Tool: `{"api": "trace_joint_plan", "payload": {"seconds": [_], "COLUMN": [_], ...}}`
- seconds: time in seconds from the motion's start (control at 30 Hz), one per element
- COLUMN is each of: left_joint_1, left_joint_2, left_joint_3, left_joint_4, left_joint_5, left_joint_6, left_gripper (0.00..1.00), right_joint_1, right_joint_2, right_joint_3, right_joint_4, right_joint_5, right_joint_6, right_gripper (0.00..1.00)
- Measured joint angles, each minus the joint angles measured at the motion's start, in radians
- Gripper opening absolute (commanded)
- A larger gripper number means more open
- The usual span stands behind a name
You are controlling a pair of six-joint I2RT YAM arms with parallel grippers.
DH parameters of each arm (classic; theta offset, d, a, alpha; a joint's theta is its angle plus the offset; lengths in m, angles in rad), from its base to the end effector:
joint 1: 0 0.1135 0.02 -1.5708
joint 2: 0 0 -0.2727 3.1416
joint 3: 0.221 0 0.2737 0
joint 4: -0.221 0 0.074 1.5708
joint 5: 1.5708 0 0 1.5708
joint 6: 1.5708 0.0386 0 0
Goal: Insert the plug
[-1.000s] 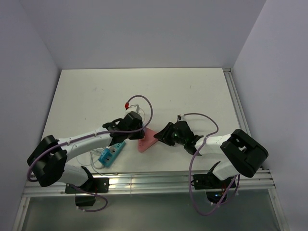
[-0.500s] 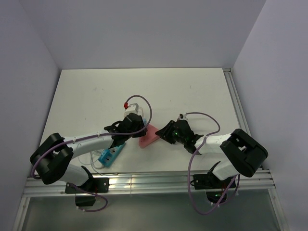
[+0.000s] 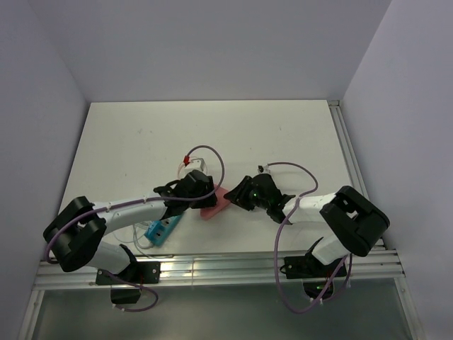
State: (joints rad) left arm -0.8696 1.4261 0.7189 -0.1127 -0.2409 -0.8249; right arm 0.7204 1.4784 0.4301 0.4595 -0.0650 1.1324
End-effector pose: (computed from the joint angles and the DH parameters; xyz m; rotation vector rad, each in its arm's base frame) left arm 0.1998 -0.2223 0.1740 -0.0614 2.4238 -0.5213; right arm 0.2040 0.1824 0.1211 0.4477 2.3452 1.0670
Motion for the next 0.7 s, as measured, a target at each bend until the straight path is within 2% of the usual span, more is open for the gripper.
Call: {"api": "trace_joint_plan", "payload": {"seconds": [0.03,0.2,0.23,0.43,0.67,0.7], "left_joint_1": [-0.003,-0.004,-0.004,-0.005,-0.006,-0.007], "left_joint_2": [-0.005,-0.014,-0.021,-0.163,-0.487,-0.545], "left_joint_3": [0.003,0.016,0.016,0.026,0.101,0.107], "left_joint_4": [-0.018,-0.14,-0.153,-0.273,-0.266,-0.25], "left_joint_5": [0.002,0.028,0.032,0.066,0.237,0.26], "left_joint_6": [0.002,0.005,0.007,0.029,0.092,0.101], "left_gripper": [0.72,0.84,0.93,0.94,0.94,0.94], "right_joint_1": [0.001,0.002,0.002,0.002,-0.001,-0.002], "right_joint_2": [0.0,0.0,-0.001,-0.004,-0.002,0.002], "right_joint_3": [0.001,0.002,0.002,0.002,0.014,0.023], "right_joint_4": [-0.001,-0.011,-0.011,-0.016,-0.027,-0.033], "right_joint_5": [-0.005,-0.027,-0.027,-0.028,-0.025,-0.026], "right_joint_6": [-0.002,-0.005,-0.005,-0.005,-0.007,-0.011], "right_gripper": [0.0,0.0,0.0,0.0,0.0,0.05]}}
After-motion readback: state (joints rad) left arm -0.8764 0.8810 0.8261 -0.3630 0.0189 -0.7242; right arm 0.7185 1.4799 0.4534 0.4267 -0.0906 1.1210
